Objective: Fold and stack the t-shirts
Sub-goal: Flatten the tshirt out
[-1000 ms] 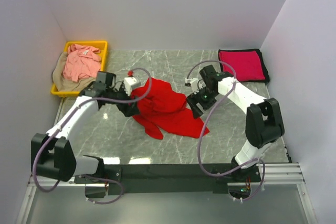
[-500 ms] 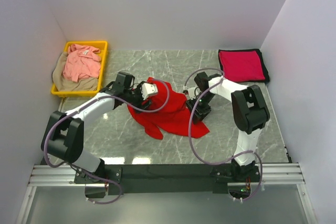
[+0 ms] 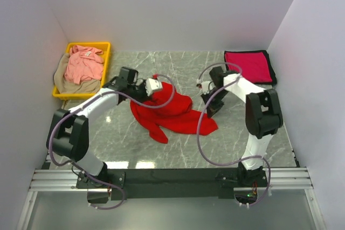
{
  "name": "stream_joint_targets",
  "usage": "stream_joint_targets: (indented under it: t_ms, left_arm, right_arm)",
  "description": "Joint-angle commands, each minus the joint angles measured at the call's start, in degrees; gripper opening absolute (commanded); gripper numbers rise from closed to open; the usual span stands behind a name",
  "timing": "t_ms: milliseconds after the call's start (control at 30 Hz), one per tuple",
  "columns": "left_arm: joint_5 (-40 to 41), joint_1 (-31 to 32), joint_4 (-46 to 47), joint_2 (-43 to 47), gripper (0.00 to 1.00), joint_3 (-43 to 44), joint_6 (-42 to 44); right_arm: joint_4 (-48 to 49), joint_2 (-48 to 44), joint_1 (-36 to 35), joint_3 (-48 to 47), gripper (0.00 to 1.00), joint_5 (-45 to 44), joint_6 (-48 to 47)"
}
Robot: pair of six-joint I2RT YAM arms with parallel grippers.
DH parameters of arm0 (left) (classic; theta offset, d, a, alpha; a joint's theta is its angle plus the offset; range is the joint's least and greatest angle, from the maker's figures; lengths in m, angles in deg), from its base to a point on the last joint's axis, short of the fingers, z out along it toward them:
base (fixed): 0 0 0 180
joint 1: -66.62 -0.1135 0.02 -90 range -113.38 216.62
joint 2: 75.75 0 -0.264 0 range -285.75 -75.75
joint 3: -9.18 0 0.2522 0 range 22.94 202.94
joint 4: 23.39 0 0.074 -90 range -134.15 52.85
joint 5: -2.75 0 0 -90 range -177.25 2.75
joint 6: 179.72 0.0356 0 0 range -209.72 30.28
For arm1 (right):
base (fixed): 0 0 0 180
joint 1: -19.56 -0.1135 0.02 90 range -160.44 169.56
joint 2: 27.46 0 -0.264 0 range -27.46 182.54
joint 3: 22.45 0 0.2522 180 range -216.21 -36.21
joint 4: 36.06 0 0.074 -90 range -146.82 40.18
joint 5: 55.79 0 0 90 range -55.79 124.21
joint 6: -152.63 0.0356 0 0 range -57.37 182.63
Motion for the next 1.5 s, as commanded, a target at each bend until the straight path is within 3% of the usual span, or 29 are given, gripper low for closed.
stream_joint_targets:
  t_ms: [0, 267, 333, 367, 467, 633, 867, 933, 1067, 1167, 1300, 1467]
  left_arm:
    - [-3.1, -4.6, -3.8, 4.7, 0.01, 4.8, -1.9]
    - [-5.1, -9.9, -13.2, 7.8, 0.02, 6.3, 1.3]
    - [-6.6, -8.7, -13.0, 8.3, 0.18, 5.1, 2.4]
    - [-6.8, -7.8, -11.9, 8.8, 0.33, 3.5, 2.0]
    - [-5.4, -2.4, -6.3, 9.0, 0.46, 0.5, 1.1]
    - [-3.0, 5.2, 0.2, 4.7, 0.50, -0.8, 3.1]
    - [1.0, 8.4, 2.9, -5.3, 0.55, 2.5, 8.0]
    - [1.7, 8.6, 1.6, -6.8, 0.52, 3.2, 9.4]
    - [4.0, 7.7, 0.3, -6.7, 0.12, 5.4, 9.8]
    - [1.5, 3.6, -1.5, -3.3, 0.01, 9.1, 6.1]
    - [-3.6, -6.0, -5.2, -1.3, 0.01, 18.6, -2.2]
    - [-7.4, -12.7, -5.7, -2.0, 0.01, 28.2, -9.8]
  right_arm:
    - [-3.6, -6.9, 3.6, -3.7, 0.00, -2.6, -3.0]
    - [-6.5, -11.9, 5.5, -1.4, 0.00, -3.9, -7.2]
    - [-6.8, -12.8, 5.6, 0.2, 0.00, -3.0, -8.0]
    - [-7.0, -13.0, 5.5, 0.9, 0.00, -2.9, -8.3]
    - [-7.4, -13.1, 5.4, 3.2, 0.00, -2.0, -8.2]
    - [-7.5, -13.2, 5.5, 4.6, 0.00, -0.5, -7.4]
    - [-7.9, -14.1, 5.5, 5.1, 0.00, -0.2, -6.6]
    - [-8.0, -14.4, 5.6, 5.2, 0.00, -0.2, -6.5]
    - [-8.3, -14.9, 6.7, 4.6, 0.00, -0.9, -6.9]
    - [-8.9, -15.6, 8.4, 2.1, 0.00, -2.6, -7.7]
    - [-9.2, -16.9, 10.4, -5.4, 0.00, -5.3, -9.2]
    - [-8.5, -17.0, 11.3, -15.5, 0.00, -7.5, -10.6]
